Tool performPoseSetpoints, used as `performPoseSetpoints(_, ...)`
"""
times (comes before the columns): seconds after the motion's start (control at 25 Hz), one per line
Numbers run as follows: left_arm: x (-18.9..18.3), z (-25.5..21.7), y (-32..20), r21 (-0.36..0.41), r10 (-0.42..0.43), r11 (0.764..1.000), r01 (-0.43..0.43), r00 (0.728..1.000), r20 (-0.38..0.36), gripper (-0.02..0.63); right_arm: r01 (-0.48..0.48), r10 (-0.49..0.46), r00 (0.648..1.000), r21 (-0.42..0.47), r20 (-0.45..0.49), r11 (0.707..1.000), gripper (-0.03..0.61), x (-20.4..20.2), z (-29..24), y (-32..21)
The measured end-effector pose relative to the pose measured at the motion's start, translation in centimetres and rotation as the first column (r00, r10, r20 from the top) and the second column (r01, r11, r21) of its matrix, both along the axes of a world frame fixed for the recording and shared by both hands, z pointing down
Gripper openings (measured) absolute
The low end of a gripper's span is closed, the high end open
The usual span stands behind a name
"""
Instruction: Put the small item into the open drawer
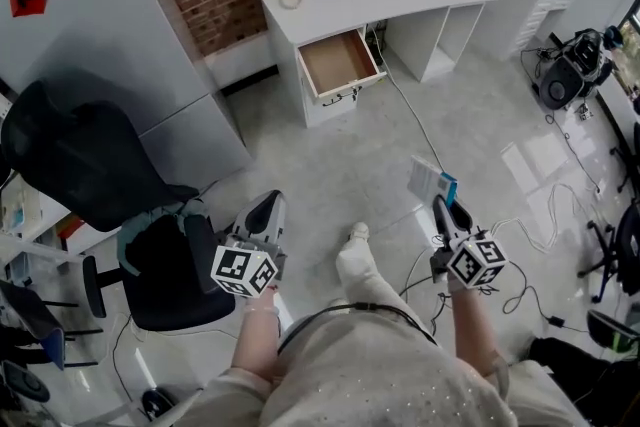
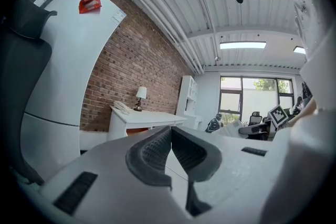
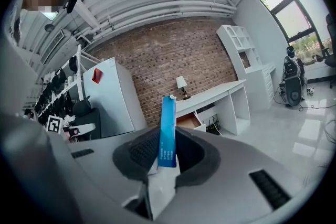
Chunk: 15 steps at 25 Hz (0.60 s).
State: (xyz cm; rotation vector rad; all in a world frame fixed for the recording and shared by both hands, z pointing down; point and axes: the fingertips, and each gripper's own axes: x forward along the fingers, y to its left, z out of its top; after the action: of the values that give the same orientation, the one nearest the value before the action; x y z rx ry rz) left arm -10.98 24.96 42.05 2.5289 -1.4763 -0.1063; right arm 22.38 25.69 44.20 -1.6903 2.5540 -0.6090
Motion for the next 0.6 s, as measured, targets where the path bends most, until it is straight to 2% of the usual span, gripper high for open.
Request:
performPoseSetpoints(0.2, -0.1, -0.1, -5.6, 0.003, -0.028, 1.000, 0.028, 1.000, -0.013, 0.006, 0.041, -0.041, 0.999, 0.005, 0.000, 0.999, 0.081, -0.4, 0.1, -6.1)
performPoseSetpoints(0.6, 2.3, 0.2, -17.3, -0.020, -0.008, 1.000, 0.008, 1.000, -0.006, 0.006, 0.077, -0.076, 0.997, -0.048, 0.035, 0.996, 0.081, 0.0, 1.9, -17.6)
